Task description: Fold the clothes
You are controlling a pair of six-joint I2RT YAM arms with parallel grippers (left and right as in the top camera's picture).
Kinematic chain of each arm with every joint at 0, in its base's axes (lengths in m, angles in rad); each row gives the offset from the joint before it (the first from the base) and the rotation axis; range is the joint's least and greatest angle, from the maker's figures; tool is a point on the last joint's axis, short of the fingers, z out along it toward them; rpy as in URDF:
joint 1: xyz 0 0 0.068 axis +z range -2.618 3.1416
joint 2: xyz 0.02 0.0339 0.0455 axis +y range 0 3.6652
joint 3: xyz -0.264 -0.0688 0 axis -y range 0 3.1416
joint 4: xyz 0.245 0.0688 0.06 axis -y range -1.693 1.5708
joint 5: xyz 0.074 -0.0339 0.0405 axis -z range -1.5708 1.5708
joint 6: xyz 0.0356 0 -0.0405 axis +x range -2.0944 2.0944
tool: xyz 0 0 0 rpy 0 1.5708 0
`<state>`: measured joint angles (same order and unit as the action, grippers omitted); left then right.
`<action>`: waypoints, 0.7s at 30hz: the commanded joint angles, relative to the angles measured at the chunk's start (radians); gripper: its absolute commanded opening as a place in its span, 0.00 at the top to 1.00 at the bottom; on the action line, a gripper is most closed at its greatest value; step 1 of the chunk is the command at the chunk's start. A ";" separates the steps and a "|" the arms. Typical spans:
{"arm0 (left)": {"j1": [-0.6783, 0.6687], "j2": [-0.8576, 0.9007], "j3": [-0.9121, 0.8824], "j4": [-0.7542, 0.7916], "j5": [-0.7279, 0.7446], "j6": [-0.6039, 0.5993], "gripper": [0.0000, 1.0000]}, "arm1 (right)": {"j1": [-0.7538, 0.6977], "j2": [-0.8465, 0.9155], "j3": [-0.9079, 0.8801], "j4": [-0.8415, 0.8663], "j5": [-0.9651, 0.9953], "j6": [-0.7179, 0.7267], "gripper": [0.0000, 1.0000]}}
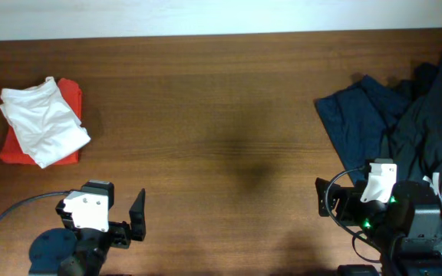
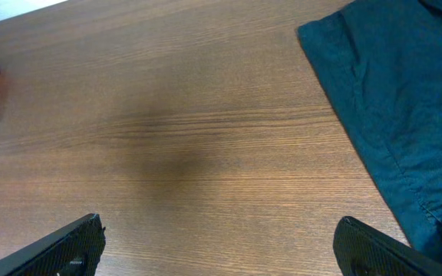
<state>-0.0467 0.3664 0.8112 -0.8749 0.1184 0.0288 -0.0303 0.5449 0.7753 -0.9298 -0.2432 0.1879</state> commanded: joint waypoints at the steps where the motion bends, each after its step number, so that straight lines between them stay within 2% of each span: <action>1: 0.002 -0.006 -0.011 -0.002 -0.007 -0.011 0.01 | -0.003 0.003 -0.009 0.003 0.016 0.012 0.01; 6: 0.002 -0.006 -0.011 -0.002 -0.008 -0.011 0.01 | -0.001 -0.046 -0.014 -0.012 0.052 0.001 0.01; 8: 0.002 -0.006 -0.011 -0.002 -0.007 -0.011 0.01 | -0.001 -0.148 -0.087 0.091 0.082 -0.024 0.01; 11: 0.002 -0.006 -0.011 -0.002 -0.007 -0.011 0.01 | -0.001 -0.429 -0.422 0.494 0.082 -0.065 0.01; 14: 0.002 -0.006 -0.011 -0.002 -0.007 -0.011 0.01 | -0.001 -0.542 -0.726 0.970 0.098 -0.087 0.01; 16: 0.002 -0.006 -0.011 -0.002 -0.007 -0.011 0.01 | -0.001 -0.542 -0.770 0.911 0.098 -0.179 0.01; 17: 0.002 -0.006 -0.011 -0.002 -0.007 -0.011 0.01 | -0.001 -0.542 -0.770 0.863 0.089 -0.180 0.01; 21: 0.002 -0.006 -0.011 -0.002 -0.007 -0.011 0.01 | -0.001 -0.541 -0.770 0.866 0.087 -0.180 0.01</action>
<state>-0.0467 0.3645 0.8021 -0.8780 0.1184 0.0288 -0.0303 0.0120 0.0101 -0.0566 -0.1581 0.0189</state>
